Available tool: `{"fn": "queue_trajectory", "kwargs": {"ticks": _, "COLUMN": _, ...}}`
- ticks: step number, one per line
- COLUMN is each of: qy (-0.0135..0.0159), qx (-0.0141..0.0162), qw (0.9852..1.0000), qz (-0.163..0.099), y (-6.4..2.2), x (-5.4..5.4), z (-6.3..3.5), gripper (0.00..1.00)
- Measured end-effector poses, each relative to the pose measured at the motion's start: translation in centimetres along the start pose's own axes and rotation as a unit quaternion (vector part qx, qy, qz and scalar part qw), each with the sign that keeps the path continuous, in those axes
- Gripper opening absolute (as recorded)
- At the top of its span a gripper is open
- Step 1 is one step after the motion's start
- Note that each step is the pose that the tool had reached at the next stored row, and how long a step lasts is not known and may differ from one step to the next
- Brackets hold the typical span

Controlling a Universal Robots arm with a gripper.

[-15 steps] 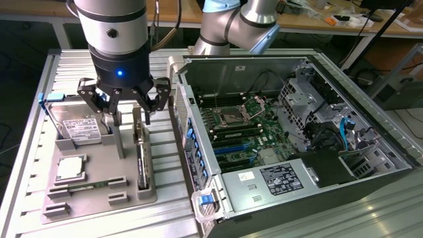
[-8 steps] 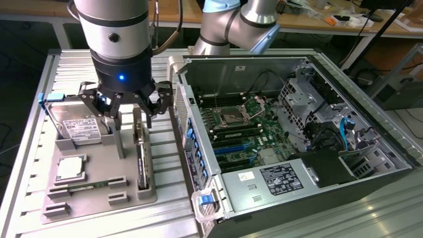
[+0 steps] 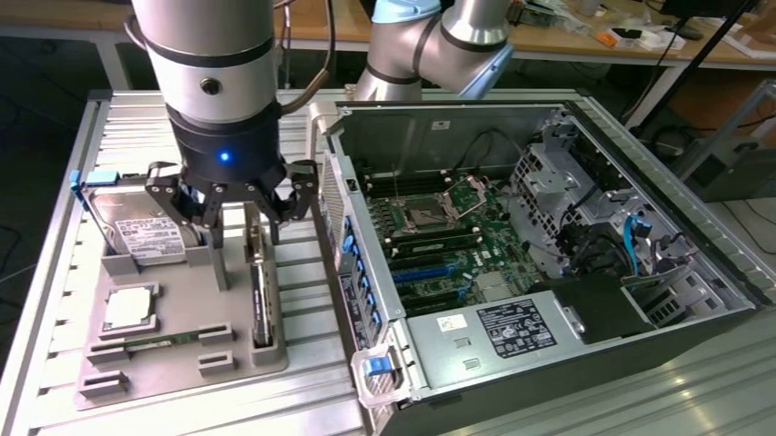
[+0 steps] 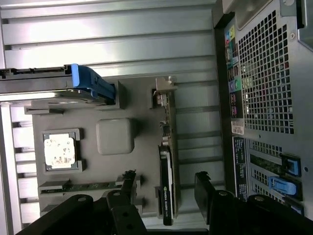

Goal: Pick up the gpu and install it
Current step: 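Pick up the gpu and move the gpu toward the slot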

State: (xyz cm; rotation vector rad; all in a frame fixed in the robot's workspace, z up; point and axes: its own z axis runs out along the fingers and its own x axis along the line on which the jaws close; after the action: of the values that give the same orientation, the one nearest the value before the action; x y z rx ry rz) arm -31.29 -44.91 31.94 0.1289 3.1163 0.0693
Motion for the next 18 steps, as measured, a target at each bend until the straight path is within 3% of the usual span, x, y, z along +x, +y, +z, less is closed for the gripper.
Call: {"fn": "queue_trajectory", "kwargs": {"ticks": 18, "qy": 0.0000, "qx": 0.0000, "qw": 1.0000, "qz": 0.000, "y": -0.72, "x": -0.5, "z": 2.66, "gripper": 0.60}}
